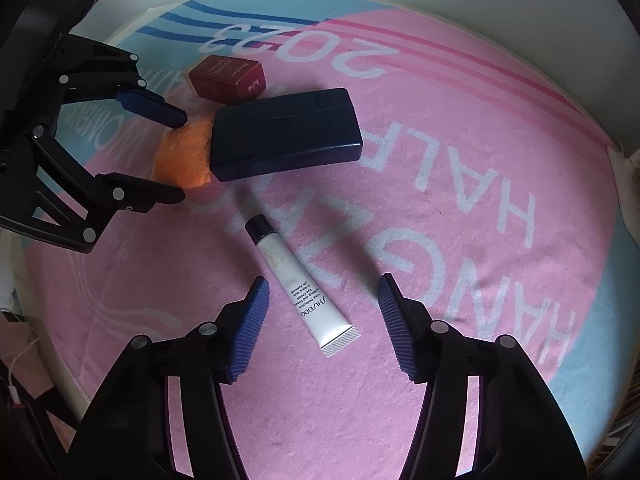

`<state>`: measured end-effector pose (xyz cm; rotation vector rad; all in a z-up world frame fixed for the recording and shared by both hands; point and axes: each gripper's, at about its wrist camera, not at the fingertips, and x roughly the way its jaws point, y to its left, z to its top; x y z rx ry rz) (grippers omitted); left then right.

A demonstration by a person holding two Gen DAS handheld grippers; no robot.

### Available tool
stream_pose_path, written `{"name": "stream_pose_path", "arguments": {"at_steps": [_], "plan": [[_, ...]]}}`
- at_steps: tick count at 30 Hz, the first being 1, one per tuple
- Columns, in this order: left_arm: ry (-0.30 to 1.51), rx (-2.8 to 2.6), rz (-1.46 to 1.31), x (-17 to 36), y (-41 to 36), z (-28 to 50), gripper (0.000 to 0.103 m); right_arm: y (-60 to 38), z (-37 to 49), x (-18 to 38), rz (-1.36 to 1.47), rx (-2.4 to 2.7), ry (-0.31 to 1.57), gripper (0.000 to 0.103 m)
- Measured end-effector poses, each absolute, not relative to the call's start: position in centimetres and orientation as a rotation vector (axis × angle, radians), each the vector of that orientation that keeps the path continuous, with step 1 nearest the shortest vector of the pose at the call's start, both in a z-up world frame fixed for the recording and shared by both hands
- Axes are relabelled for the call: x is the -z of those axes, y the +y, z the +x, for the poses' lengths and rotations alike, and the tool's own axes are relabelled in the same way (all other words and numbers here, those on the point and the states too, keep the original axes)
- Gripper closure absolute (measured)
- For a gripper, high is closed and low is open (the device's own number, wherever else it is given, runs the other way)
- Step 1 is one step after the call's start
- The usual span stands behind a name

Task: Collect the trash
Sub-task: 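Grasp the orange bag with the left tool while the right tool grasps the white tube, then lift and carry the orange bag and white tube over the wastebasket with both tools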

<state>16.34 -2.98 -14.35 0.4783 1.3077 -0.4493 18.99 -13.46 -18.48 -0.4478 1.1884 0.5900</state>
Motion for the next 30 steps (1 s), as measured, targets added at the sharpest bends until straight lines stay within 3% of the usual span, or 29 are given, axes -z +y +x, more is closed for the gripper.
{"name": "stream_pose_path", "arguments": {"at_steps": [2, 4, 7, 13, 30], "plan": [[1.303, 0.454, 0.479, 14.3, -3.1, 16.4, 0.047, -13.4, 18.9, 18.4, -0.441, -0.589, 1.183, 0.060], [1.294, 0.459, 0.491, 14.4, -3.3, 16.6, 0.048, -13.2, 18.9, 18.3, -0.433, -0.601, 1.190, 0.079], [1.270, 0.467, 0.516, 14.1, -3.8, 15.8, 0.053, -13.1, 18.6, 18.2, -0.449, -0.604, 1.197, 0.085], [1.242, 0.478, 0.512, 12.5, -3.9, 14.4, 0.070, -13.7, 18.1, 17.5, -0.416, -0.600, 1.207, 0.089], [1.221, 0.475, 0.504, 11.2, -2.7, 13.4, 0.077, -14.9, 15.9, 15.9, -0.382, -0.536, 1.194, 0.091]]}}
